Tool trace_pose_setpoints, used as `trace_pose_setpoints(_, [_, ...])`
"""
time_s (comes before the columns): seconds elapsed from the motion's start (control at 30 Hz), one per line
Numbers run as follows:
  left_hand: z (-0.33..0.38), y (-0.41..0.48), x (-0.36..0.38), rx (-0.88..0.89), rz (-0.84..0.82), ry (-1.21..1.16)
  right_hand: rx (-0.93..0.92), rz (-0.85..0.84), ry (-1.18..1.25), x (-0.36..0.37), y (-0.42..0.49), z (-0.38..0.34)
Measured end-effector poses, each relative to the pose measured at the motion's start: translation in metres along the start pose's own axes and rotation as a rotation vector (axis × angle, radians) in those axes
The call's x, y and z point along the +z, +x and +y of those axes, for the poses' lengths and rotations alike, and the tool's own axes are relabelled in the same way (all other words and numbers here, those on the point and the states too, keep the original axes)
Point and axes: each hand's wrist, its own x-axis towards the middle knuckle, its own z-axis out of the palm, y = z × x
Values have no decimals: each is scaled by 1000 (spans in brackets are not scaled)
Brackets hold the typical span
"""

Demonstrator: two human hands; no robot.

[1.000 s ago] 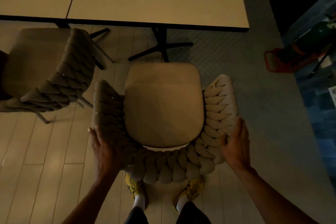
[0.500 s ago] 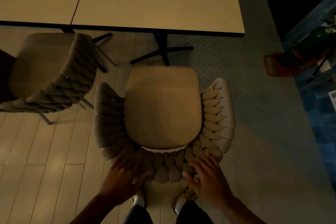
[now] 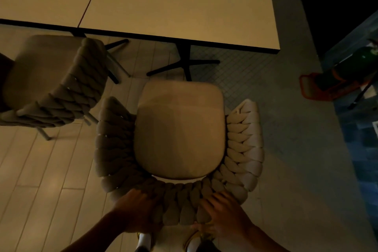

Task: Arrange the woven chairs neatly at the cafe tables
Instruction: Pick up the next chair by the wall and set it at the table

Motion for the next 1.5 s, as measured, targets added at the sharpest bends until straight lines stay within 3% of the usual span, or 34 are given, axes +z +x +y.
trace_pose_setpoints(0.2, [-6, 7, -5, 33, -11, 51, -14, -5, 38, 1, 14, 11])
trace_pose_setpoints(0.4, [-20, 21, -9, -54, -63, 52, -37, -108, 18, 3, 33, 34])
trace_pose_setpoints(1.17, [-60, 67, -86, -65, 64, 68, -2, -15, 45, -25, 117, 81])
trace_pose_setpoints(1.5, [-87, 88, -130, -60, 43, 122, 60, -84, 57, -33, 161, 102])
